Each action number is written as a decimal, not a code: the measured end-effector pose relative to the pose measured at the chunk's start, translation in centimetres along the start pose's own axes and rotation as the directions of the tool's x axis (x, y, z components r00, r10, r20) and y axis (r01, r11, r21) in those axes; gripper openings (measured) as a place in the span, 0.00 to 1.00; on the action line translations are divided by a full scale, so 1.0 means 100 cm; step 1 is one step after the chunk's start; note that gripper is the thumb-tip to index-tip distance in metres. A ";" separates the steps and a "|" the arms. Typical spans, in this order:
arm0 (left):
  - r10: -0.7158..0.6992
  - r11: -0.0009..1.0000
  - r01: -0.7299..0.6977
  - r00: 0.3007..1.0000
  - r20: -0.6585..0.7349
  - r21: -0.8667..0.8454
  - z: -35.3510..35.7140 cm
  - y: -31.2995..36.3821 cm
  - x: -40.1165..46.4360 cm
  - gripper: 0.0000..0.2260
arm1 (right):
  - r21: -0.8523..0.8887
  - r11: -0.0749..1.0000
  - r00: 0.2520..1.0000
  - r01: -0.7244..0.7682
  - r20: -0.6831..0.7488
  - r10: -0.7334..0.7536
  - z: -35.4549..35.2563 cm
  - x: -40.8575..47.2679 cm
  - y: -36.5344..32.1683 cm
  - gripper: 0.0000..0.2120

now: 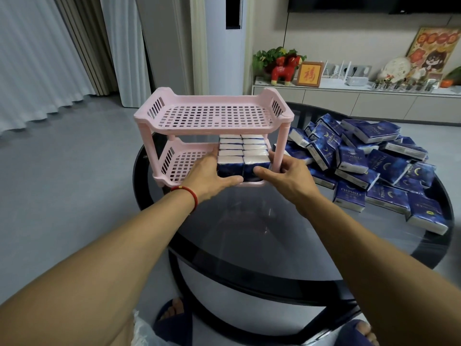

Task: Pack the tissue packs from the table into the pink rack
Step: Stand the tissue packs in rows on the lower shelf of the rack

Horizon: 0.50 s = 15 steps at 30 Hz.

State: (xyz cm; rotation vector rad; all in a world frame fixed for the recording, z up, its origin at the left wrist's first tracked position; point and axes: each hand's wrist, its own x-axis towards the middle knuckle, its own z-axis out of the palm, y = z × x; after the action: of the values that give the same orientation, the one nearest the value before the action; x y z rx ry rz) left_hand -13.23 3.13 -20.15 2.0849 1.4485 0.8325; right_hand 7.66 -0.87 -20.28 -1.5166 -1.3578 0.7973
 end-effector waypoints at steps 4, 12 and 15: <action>-0.011 0.998 0.009 0.999 -0.036 -0.062 0.007 -0.002 0.004 0.33 | 0.066 0.998 1.000 -0.014 -0.019 0.016 0.006 0.002 0.003 0.23; -0.047 0.993 0.057 0.994 0.098 -0.108 0.000 -0.011 0.019 0.40 | 0.164 0.985 0.990 -0.050 0.136 0.027 -0.001 0.007 -0.002 0.38; -0.030 0.989 0.061 0.974 0.227 -0.135 -0.005 -0.014 0.027 0.48 | 0.151 0.986 0.977 -0.071 0.211 0.038 -0.001 0.015 -0.003 0.36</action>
State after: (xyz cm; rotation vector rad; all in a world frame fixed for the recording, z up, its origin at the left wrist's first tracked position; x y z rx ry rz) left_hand -13.85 6.14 -20.17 1.9616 1.2744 0.6386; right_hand 7.88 0.55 -19.78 -1.3813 -1.3723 1.0968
